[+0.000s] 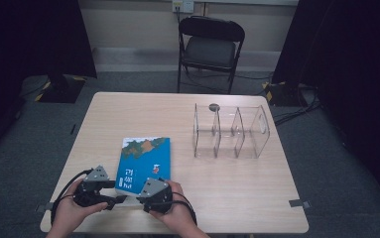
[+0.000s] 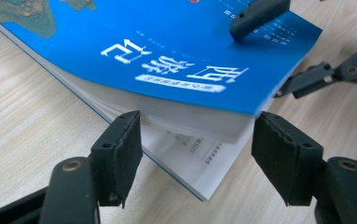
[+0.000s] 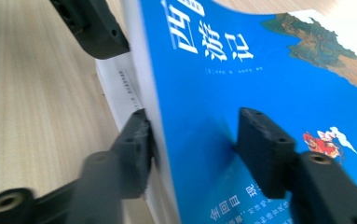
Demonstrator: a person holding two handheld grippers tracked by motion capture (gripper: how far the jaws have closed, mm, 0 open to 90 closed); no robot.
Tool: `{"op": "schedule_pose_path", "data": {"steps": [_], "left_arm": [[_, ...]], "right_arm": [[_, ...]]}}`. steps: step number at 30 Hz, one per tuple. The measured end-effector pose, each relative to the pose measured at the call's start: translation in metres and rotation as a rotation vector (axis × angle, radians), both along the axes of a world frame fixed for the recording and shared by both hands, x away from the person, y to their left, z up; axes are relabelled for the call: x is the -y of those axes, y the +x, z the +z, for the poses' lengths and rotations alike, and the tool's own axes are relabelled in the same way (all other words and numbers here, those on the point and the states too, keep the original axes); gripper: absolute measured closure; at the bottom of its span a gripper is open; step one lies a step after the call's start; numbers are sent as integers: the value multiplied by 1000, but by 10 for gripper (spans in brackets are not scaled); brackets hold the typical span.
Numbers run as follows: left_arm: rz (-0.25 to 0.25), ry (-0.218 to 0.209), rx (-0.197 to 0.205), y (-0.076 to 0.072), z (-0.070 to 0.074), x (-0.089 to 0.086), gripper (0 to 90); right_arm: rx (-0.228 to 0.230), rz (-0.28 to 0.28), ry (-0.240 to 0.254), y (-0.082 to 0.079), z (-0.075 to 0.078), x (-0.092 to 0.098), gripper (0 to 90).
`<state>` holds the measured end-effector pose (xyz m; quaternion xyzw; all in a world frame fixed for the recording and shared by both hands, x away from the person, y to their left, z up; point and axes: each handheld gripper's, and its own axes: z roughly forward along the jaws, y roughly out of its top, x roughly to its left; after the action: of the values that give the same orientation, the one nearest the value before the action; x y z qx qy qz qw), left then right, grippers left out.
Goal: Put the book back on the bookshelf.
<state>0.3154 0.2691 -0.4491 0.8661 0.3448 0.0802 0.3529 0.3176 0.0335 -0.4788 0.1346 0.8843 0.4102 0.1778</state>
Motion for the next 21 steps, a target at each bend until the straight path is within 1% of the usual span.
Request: {"op": "schedule_pose_path", "data": {"steps": [1,3,4,6,7,10,11,12,13,14,17,18,20,21], "left_arm": [[2,-2,4,0,0,-1,333],[-2,-2,6,0,0,-3,300],[-3,4,4,-1,0,-4,291],[-10,13,7,-2,-3,-5,273],[-13,19,0,-2,-4,-5,264],[-32,39,1,-5,-9,-6,256],[-30,37,-8,-6,-10,-5,254],[-34,41,-5,-7,-12,-6,247],[-40,44,-12,-7,-13,-7,244],[-39,42,-13,-8,-14,-7,244],[-54,57,-11,-8,-18,-8,236],[-57,58,-22,-8,-19,-8,230],[-68,65,-17,-8,-21,-8,220],[-64,61,-21,-9,-23,-7,216]], "right_arm": [[1,1,0,0,0,0,524],[2,7,0,0,1,0,575],[-1,4,2,-1,2,1,605],[-3,-4,5,-2,3,1,625],[2,-3,2,-2,4,1,641],[1,-9,10,-3,5,2,670],[1,-13,14,-3,5,2,678],[-1,-16,14,-3,6,3,683],[3,-16,14,-3,6,3,688],[2,-18,17,-3,6,3,691],[-4,-26,26,-4,7,3,708],[-4,-28,27,-4,7,3,712],[-10,-38,35,-4,8,4,717],[-12,-36,34,-4,8,4,719]]}}
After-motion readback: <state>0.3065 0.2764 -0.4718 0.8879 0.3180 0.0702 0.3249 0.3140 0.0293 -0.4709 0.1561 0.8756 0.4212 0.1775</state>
